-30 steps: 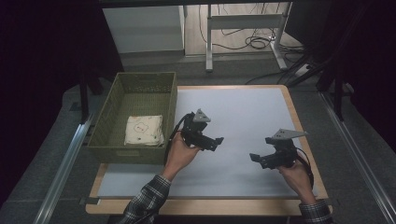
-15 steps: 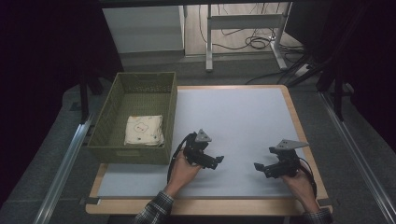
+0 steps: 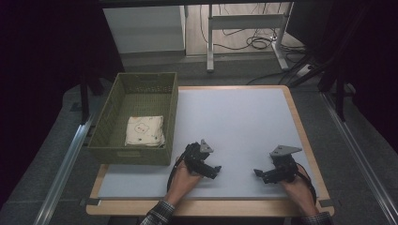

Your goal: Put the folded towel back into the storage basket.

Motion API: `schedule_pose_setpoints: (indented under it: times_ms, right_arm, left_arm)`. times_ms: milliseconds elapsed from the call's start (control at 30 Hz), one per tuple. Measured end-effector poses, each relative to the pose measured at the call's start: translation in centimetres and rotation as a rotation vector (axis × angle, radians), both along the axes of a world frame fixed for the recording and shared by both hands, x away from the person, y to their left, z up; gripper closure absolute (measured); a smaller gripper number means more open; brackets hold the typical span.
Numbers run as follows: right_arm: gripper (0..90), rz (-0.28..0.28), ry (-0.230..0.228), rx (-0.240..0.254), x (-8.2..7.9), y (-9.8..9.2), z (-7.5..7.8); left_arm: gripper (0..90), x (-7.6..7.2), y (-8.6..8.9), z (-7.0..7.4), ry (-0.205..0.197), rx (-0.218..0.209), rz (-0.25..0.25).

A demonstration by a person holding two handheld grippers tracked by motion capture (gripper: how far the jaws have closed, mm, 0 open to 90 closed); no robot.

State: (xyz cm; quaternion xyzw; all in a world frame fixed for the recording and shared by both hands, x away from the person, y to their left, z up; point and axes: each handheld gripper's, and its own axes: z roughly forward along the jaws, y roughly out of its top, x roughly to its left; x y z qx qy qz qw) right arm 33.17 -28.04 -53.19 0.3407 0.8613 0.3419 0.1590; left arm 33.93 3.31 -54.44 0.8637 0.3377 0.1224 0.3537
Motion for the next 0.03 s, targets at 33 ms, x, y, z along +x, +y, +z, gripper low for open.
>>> schedule_pose_setpoints:
  times_ms: [33]
  right_arm:
    - [1.4, 0.000, -0.003, -0.005, -0.01, 0.04, 0.00]
  left_arm:
    - [0.0, -0.01, -0.02, -0.01, -0.001, 0.000, 0.000]
